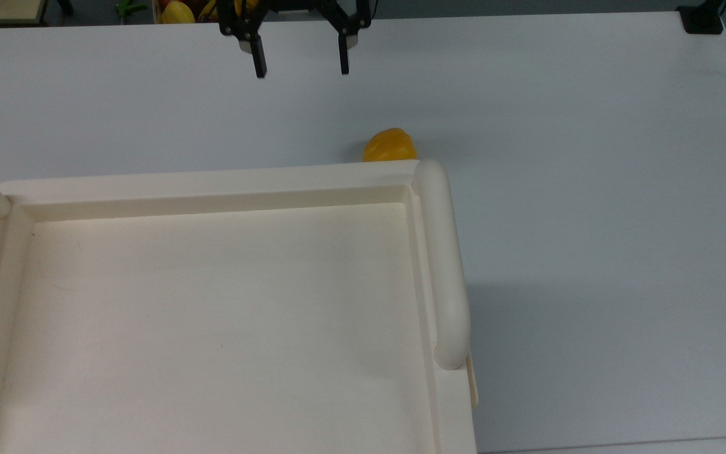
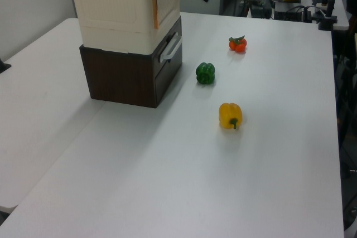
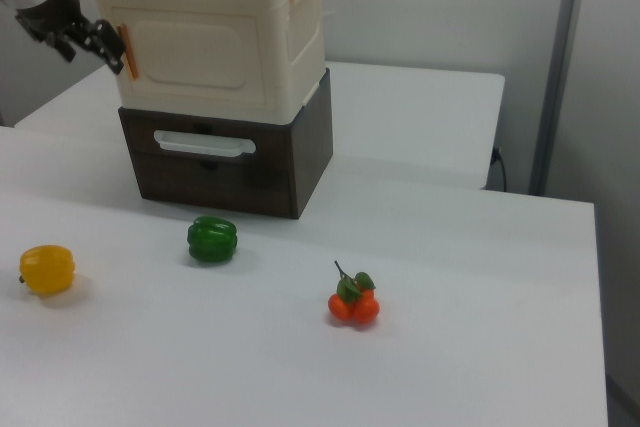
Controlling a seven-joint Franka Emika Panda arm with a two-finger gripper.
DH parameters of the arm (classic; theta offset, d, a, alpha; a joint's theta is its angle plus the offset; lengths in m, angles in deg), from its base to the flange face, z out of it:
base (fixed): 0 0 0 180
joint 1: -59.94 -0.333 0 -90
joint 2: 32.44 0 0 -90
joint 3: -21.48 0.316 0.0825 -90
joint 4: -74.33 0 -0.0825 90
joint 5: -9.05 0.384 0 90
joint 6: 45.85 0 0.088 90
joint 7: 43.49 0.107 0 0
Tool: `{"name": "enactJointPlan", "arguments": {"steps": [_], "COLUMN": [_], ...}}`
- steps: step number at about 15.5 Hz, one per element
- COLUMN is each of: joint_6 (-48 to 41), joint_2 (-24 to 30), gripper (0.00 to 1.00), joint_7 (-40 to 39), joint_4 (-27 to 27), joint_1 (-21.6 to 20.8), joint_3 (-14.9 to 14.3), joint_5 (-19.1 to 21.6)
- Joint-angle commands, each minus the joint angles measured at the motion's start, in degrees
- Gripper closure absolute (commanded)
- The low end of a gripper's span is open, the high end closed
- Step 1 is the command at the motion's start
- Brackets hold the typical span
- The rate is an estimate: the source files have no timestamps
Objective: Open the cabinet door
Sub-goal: 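Lower the open gripper onto the orange door handle and close it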
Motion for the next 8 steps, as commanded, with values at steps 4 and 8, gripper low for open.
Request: {"name": "enactJointPlan", "arguments": {"steps": [4, 8], "joint_6": [17.6, 27.9], "joint_2": [-4.8, -8.7], "gripper": [0.32, 0.33], "joint_7": [1.0, 0.4], "joint_4": [0.1, 0.0], "joint_1": [-2.3, -3.2], "joint_3": [0.1, 0.2], "joint_5": [0.0, -1.0]}}
